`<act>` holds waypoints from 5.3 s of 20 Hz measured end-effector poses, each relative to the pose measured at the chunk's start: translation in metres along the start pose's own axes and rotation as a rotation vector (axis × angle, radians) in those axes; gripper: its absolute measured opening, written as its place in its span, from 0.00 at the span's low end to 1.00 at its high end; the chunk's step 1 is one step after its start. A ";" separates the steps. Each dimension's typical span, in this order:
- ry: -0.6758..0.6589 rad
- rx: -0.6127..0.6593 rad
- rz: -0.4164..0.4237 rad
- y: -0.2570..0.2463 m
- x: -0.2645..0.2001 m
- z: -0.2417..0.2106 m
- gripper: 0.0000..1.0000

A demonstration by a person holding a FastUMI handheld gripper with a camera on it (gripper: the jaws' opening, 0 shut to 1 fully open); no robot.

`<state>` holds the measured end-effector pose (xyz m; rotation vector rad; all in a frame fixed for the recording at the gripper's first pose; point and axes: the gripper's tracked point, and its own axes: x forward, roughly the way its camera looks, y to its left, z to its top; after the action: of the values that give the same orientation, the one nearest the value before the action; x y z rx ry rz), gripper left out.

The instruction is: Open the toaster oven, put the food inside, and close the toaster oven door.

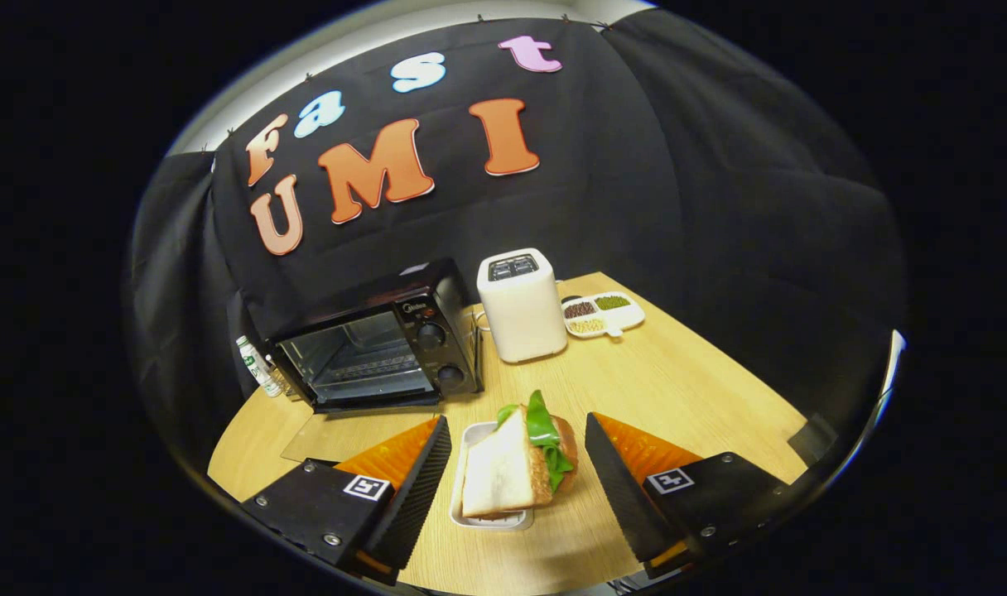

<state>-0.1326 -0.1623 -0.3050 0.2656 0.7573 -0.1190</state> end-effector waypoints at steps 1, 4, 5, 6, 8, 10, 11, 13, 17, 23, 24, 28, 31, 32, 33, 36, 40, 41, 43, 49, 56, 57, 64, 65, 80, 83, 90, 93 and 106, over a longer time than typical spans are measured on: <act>0.020 0.024 0.009 -0.002 0.004 -0.005 0.97; 0.069 0.085 0.044 -0.005 0.015 -0.020 0.96; 0.085 0.095 0.050 -0.007 0.018 -0.025 0.96; 0.097 0.104 0.062 -0.007 0.021 -0.029 0.96; 0.126 0.126 0.097 -0.002 0.026 -0.036 0.96; 0.163 0.138 0.114 0.001 0.032 -0.046 0.96; 0.170 0.139 0.121 0.001 0.034 -0.050 0.96; 0.177 0.153 0.132 0.001 0.039 -0.053 0.88; 0.259 0.218 0.163 0.009 0.050 -0.069 0.68; 0.252 0.308 0.192 0.012 0.048 -0.062 0.39; 0.240 0.302 0.183 0.012 0.047 -0.058 0.38; 0.184 0.281 0.158 0.013 0.041 -0.045 0.36; 0.153 0.272 0.156 0.021 0.036 -0.031 0.36; 0.137 0.268 0.155 0.027 0.037 -0.024 0.36; 0.123 0.267 0.158 0.035 0.036 -0.017 0.36; 0.077 0.267 0.184 0.055 0.031 0.002 0.36; 0.038 0.271 0.258 0.100 0.033 0.019 0.36; 0.042 0.276 0.279 0.112 0.036 0.018 0.36; 0.059 0.285 0.316 0.137 0.045 0.015 0.36; 0.096 0.311 0.386 0.198 0.072 0.006 0.36; 0.110 0.409 0.391 0.237 0.116 0.000 0.36; 0.114 0.425 0.390 0.240 0.121 -0.002 0.36; 0.098 0.565 0.422 0.261 0.154 0.000 0.36; 0.114 0.592 0.425 0.263 0.158 -0.002 0.36; -0.018 0.757 0.345 0.283 0.212 0.012 0.36; -0.039 0.772 0.308 0.279 0.223 0.012 0.36; -0.091 0.740 0.215 0.267 0.238 0.014 0.36; -0.112 0.635 0.142 0.258 0.234 0.012 0.45; -0.176 0.130 0.014 0.238 0.202 0.021 0.79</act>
<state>0.0746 0.0577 -0.3837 0.3782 0.5733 -0.1766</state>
